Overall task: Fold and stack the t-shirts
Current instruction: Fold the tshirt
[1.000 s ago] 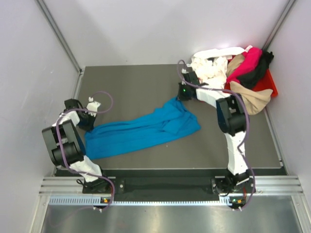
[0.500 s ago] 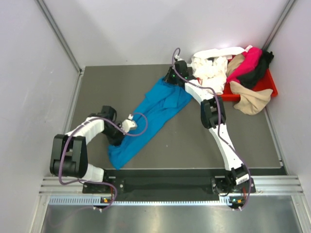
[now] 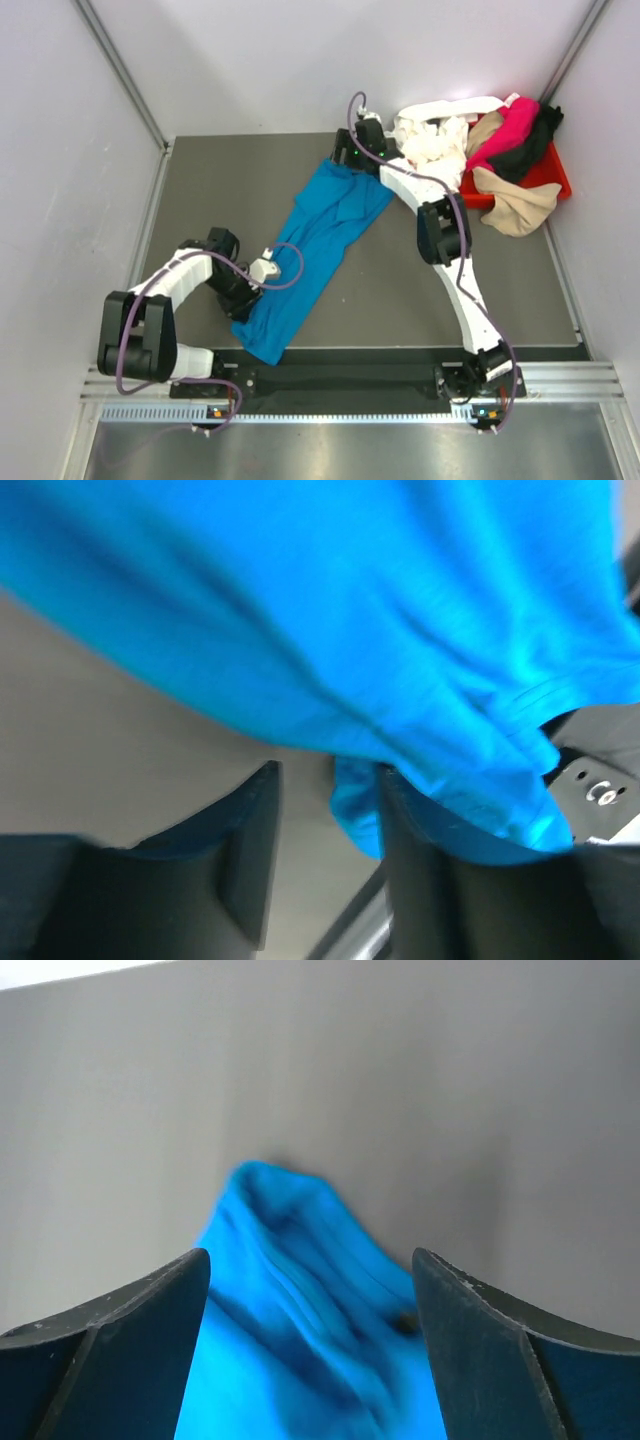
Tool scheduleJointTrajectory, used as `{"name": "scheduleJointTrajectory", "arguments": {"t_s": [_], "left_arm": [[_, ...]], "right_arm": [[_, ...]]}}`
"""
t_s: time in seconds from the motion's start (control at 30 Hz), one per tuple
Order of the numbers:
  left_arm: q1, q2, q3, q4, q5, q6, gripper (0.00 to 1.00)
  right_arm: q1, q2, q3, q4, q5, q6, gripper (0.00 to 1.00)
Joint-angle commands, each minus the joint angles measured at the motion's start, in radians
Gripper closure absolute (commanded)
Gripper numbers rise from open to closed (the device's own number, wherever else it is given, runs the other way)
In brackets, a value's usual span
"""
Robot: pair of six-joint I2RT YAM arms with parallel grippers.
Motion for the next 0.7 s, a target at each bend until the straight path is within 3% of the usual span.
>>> {"name": "scheduleJointTrajectory", "arguments": {"t_s": [0.0,0.07,0.2,0.23,0.33,0.4,0.47,0.67], "left_arm": [[0.037,-0.037,0.067,-0.044,-0.110,-0.067,0.48],[0.050,-0.046,0.094,-0.070,-0.127,-0.073,0.48],[0.082,-0.060,0.171,-0.122,-0.181,-0.098,0.48],[0.090,-0.060,0.203,-0.108,-0.192,-0.127,0.48],[0.100,-0.061,0.266,-0.072,-0.203,-0.211,0.44],[0.094,-0.057,0.277,-0.062,-0.099,-0.231,0.38],[0.053,-0.044,0.250,-0.047,-0.061,-0.233,0.36],[-0.016,0.002,0.105,0.024,-0.132,-0.208,0.36]], "right_arm": [[-0.008,-0.308,-0.085,-0.105,0.254,-0.119,0.19],[-0.009,-0.385,-0.227,-0.138,0.328,-0.120,0.23],[-0.009,-0.528,-0.477,-0.144,0.385,-0.110,0.44],[-0.009,-0.534,-0.534,-0.150,0.381,-0.097,0.46],[-0.009,-0.557,-0.655,-0.137,0.378,-0.039,0.46],[-0.009,-0.563,-0.700,-0.103,0.382,-0.018,0.48],[-0.011,-0.550,-0.705,-0.124,0.382,0.002,0.48],[-0.020,-0.481,-0.683,-0.144,0.356,0.044,0.44]]}}
